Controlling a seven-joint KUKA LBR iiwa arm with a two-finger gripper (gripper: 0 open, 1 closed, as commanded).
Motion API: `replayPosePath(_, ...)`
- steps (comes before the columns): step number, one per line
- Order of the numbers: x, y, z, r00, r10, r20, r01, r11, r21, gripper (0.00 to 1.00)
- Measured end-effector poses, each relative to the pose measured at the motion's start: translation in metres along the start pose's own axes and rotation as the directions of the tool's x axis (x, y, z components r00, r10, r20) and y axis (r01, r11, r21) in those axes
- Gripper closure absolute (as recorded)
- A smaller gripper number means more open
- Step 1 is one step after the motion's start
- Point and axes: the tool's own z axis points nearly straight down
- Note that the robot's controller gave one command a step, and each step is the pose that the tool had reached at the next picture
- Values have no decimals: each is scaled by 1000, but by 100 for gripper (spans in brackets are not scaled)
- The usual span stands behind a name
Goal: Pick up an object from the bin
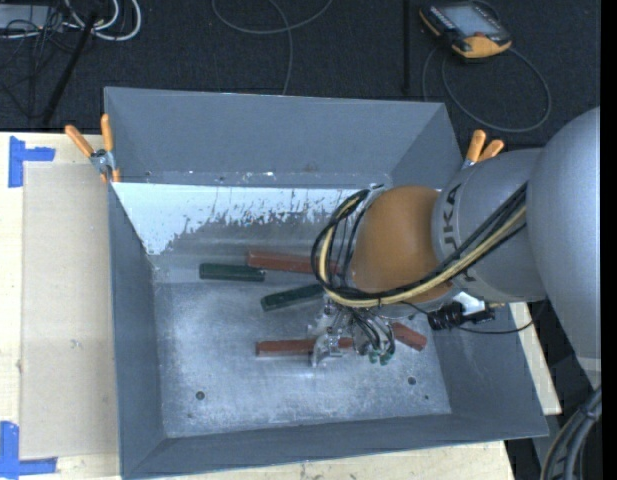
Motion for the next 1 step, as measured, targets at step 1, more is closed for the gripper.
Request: replayPosePath(1,-2,-3,-185,999,-46,-5,46,999,1,100)
